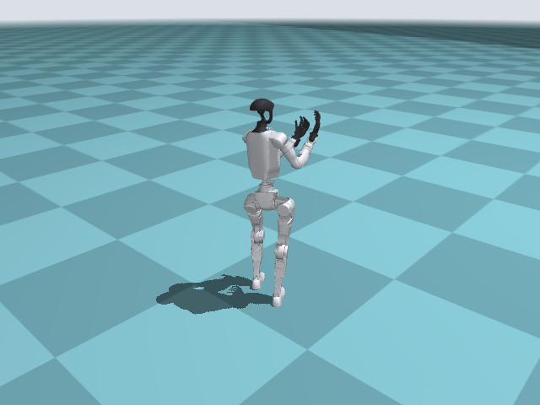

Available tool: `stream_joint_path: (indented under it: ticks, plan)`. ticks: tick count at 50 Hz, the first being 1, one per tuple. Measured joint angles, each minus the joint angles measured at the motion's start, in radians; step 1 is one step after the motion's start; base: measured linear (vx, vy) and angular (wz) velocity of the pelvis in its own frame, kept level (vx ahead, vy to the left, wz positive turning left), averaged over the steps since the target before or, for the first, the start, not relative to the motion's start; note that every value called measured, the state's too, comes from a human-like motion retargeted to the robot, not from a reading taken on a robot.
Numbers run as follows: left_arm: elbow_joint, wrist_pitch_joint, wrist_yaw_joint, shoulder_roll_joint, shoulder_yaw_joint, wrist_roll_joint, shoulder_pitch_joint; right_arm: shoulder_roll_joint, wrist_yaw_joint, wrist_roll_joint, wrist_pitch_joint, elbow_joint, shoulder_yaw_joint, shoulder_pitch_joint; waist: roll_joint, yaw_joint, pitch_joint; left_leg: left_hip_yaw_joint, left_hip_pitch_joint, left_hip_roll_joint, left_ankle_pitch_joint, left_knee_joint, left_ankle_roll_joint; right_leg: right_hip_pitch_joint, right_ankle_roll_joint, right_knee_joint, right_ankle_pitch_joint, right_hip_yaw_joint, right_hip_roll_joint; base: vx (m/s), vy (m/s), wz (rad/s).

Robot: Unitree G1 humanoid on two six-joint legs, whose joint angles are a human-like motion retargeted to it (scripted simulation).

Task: Kungfu

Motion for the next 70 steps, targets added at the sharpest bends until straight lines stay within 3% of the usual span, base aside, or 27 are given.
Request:
stream_joint_path:
  ticks: [7, 11, 13, 15, 16, 18, 20, 25, 28, 30, 32, 35, 40, 43, 45, 47, 48, 49, 50, 52, 53, 55, 58, 63, 67, 70]
  plan:
    - [-0.049, 0.063, -0.064, -0.068, -0.052, -0.185, 0.0, 0.023, 0.065, 0.212, 0.009, -0.171, 0.012, 0.028, 0.049, 0.016, 0.049, -0.277, 0.064, 0.098, 0.014, -0.524, 0.012, 0.088, -0.014, 0.151, -0.061, 0.216, 0.063, 0.45, 0.24, -3.04]
    - [-0.085, 0.086, -0.103, -0.104, -0.115, -0.216, 0.038, 0.032, 0.098, 0.255, -0.001, -0.223, 0.025, 0.085, 0.094, -0.02, 0.072, -0.087, 0.126, 0.195, -0.006, -0.525, 0.002, 0.102, -0.007, 0.238, -0.126, 0.29, 0.051, 0.48, 0.55, -2.17]
    - [-0.093, 0.069, -0.099, -0.116, -0.157, -0.226, 0.065, 0.022, 0.096, 0.255, -0.02, -0.239, 0.021, 0.118, 0.135, -0.04, 0.087, 0.013, 0.144, 0.228, 0.068, -0.489, -0.028, 0.105, 0.032, 0.248, -0.149, 0.319, 0.041, 0.54, 0.72, -1.44]
    - [-0.111, 0.029, -0.08, -0.11, -0.215, -0.243, 0.103, 0.003, 0.086, 0.235, -0.055, -0.256, 0.001, 0.161, 0.227, -0.108, 0.112, -0.018, 0.048, 0.267, 0.135, -0.379, -0.064, 0.085, 0.092, 0.216, -0.128, 0.235, 0.051, 0.63, 0.76, -0.54]
    - [-0.121, 0.023, -0.07, -0.092, -0.216, -0.244, 0.119, 0.003, 0.076, 0.214, -0.071, -0.267, 0.005, 0.186, 0.241, -0.112, 0.118, -0.025, -0.015, 0.282, 0.129, -0.285, -0.073, 0.072, 0.137, 0.21, -0.107, 0.203, 0.023, 0.46, 0.7, -0.97]
    - [-0.145, 0.014, -0.053, -0.044, -0.182, -0.226, 0.133, 0.006, 0.042, 0.166, -0.107, -0.284, 0.038, 0.218, 0.21, -0.041, 0.12, 0.054, 0.025, 0.261, 0.123, -0.252, -0.083, 0.046, 0.236, 0.225, -0.079, 0.198, -0.086, 0.29, 0.84, -2.21]
    - [-0.166, -0.001, -0.045, 0.006, -0.15, -0.163, 0.155, 0.005, -0.015, 0.112, -0.162, -0.284, 0.062, 0.223, 0.215, -0.029, 0.139, 0.059, 0.015, 0.255, 0.075, -0.201, -0.082, 0.051, 0.305, 0.18, -0.042, 0.027, -0.168, 0.13, 0.78, -0.83]
    - [-0.27, -0.035, -0.002, 0.185, -0.03, 0.076, 0.287, -0.049, -0.063, -0.042, -0.161, -0.264, 0.114, 0.174, 0.19, 0.143, 0.041, 0.082, -0.021, 0.152, 0.013, -0.142, -0.06, 0.106, 0.42, 0.051, -0.006, -0.417, -0.363, 0.25, 0.45, 0.1]
    - [-0.391, 0.001, 0.042, 0.369, 0.041, 0.202, 0.386, -0.088, -0.106, -0.182, -0.125, -0.256, 0.13, 0.096, 0.15, 0.26, -0.006, 0.044, -0.044, 0.08, 0.021, -0.15, -0.055, 0.202, 0.384, -0.027, -0.032, -0.691, -0.421, 0.15, 0.21, 1.3]
    - [-0.448, 0.016, 0.075, 0.486, 0.108, 0.3, 0.443, -0.124, -0.138, -0.28, -0.11, -0.244, 0.147, 0.03, 0.104, 0.35, -0.035, 0.04, -0.062, 0.028, 0.032, -0.154, -0.045, 0.26, 0.448, -0.084, -0.021, -0.746, -0.447, 0.18, 0.19, 1.74]
    - [-0.495, 0.034, 0.137, 0.602, 0.189, 0.412, 0.496, -0.164, -0.179, -0.379, -0.08, -0.216, 0.148, -0.058, 0.051, 0.428, -0.058, 0.003, -0.085, -0.038, 0.054, -0.17, -0.036, 0.298, 0.477, -0.11, -0.019, -0.742, -0.442, 0.15, 0.0, 2.3]
    - [-0.523, 0.073, 0.247, 0.753, 0.33, 0.589, 0.581, -0.241, -0.188, -0.494, -0.041, -0.121, 0.119, -0.189, -0.016, 0.565, -0.091, -0.044, -0.12, -0.105, 0.094, -0.203, -0.021, 0.339, 0.465, -0.132, -0.027, -0.817, -0.418, 0.16, -0.06, 2.22]
    - [-0.285, 0.087, 0.407, 0.933, 0.689, 1.041, 0.727, -0.361, -0.086, -0.772, -0.067, 0.378, 0.049, -0.486, -0.067, 0.8, -0.014, -0.147, -0.114, -0.168, 0.164, -0.263, -0.04, 0.391, 0.457, -0.141, -0.032, -0.862, -0.362, -0.12, -0.16, 1.38]
    - [0.15, 0.072, 0.569, 1.019, 0.867, 1.594, 0.762, -0.375, -0.235, -1.324, -0.182, 0.903, 0.125, -0.705, -0.066, 0.85, 0.011, -0.19, -0.099, -0.202, 0.204, -0.301, -0.053, 0.415, 0.488, -0.143, -0.027, -0.862, -0.347, -0.06, -0.12, 1.09]
    - [0.549, 0.173, 0.694, 1.074, 0.969, 2.019, 0.73, -0.347, -0.436, -1.826, -0.047, 1.253, 0.191, -0.833, -0.064, 0.862, 0.001, -0.211, -0.096, -0.219, 0.227, -0.324, -0.059, 0.422, 0.495, -0.146, -0.039, -0.865, -0.339, -0.01, -0.02, 0.76]
    - [0.952, 0.343, 0.676, 1.116, 1.081, 2.252, 0.641, -0.327, -0.468, -2.19, 0.318, 1.484, 0.196, -0.892, -0.059, 0.88, -0.007, -0.225, -0.095, -0.227, 0.247, -0.339, -0.065, 0.429, 0.488, -0.153, -0.055, -0.877, -0.328, -0.03, 0.05, 0.57]
    - [1.103, 0.347, 0.57, 1.148, 1.112, 2.247, 0.617, -0.3, -0.555, -2.263, 0.553, 1.561, 0.138, -0.888, -0.055, 0.891, -0.002, -0.235, -0.092, -0.231, 0.258, -0.346, -0.068, 0.436, 0.485, -0.156, -0.061, -0.884, -0.321, -0.09, 0.01, 0.6]
    - [1.216, 0.349, 0.498, 1.185, 1.127, 2.189, 0.613, -0.29, -0.614, -2.266, 0.603, 1.619, 0.108, -0.889, -0.053, 0.894, 0.003, -0.247, -0.087, -0.236, 0.269, -0.356, -0.071, 0.441, 0.485, -0.157, -0.064, -0.887, -0.312, -0.11, -0.03, 0.69]
    - [1.311, 0.351, 0.444, 1.225, 1.132, 2.104, 0.619, -0.289, -0.657, -2.234, 0.56, 1.666, 0.092, -0.892, -0.053, 0.892, 0.008, -0.26, -0.081, -0.243, 0.281, -0.366, -0.073, 0.446, 0.484, -0.156, -0.066, -0.887, -0.303, -0.08, -0.04, 0.66]
    - [1.377, 0.322, 0.526, 1.241, 1.143, 1.968, 0.653, -0.31, -0.689, -2.12, 0.239, 1.675, 0.121, -0.881, -0.056, 0.893, 0.01, -0.276, -0.066, -0.247, 0.303, -0.392, -0.082, 0.446, 0.476, -0.152, -0.074, -0.879, -0.294, -0.03, -0.03, 0.4]
    - [1.374, 0.27, 0.586, 1.233, 1.156, 1.929, 0.679, -0.304, -0.736, -2.109, 0.11, 1.665, 0.106, -0.863, -0.055, 0.897, 0.009, -0.277, -0.06, -0.245, 0.311, -0.403, -0.087, 0.444, 0.464, -0.15, -0.084, -0.874, -0.291, -0.05, 0.0, 0.06]
    - [1.36, 0.18, 0.719, 1.207, 1.182, 1.912, 0.712, -0.287, -0.89, -2.122, -0.004, 1.658, 0.058, -0.83, -0.049, 0.909, 0.002, -0.269, -0.052, -0.234, 0.325, -0.422, -0.1, 0.439, 0.43, -0.149, -0.114, -0.86, -0.284, -0.12, 0.04, -0.1]
    - [1.338, 0.146, 0.813, 1.199, 1.171, 1.945, 0.706, -0.288, -0.908, -2.097, 0.063, 1.67, 0.057, -0.816, -0.046, 0.909, -0.001, -0.266, -0.038, -0.231, 0.353, -0.454, -0.11, 0.435, 0.406, -0.147, -0.139, -0.833, -0.27, -0.09, 0.0, 0.09]
    - [1.258, 0.133, 0.773, 1.192, 1.101, 2.007, 0.617, -0.275, -0.852, -2.185, 0.134, 1.633, 0.072, -0.804, -0.035, 0.88, 0.001, -0.266, 0.013, -0.214, 0.397, -0.525, -0.114, 0.443, 0.393, -0.142, -0.142, -0.823, -0.251, -0.08, -0.05, 0.06]
    - [1.098, 0.109, 0.785, 1.161, 1.031, 1.988, 0.519, -0.255, -0.861, -2.2, 0.101, 1.584, 0.098, -0.798, -0.035, 0.872, -0.001, -0.249, 0.041, -0.197, 0.414, -0.564, -0.11, 0.441, 0.389, -0.141, -0.139, -0.809, -0.258, -0.05, -0.03, -0.35]
    - [0.942, -0.004, 0.786, 1.121, 0.923, 1.858, 0.399, -0.25, -0.815, -2.205, 0.052, 1.537, 0.117, -0.796, -0.035, 0.853, 0.0, -0.245, 0.056, -0.192, 0.424, -0.584, -0.106, 0.441, 0.392, -0.141, -0.136, -0.808, -0.258, -0.05, -0.07, -0.1]
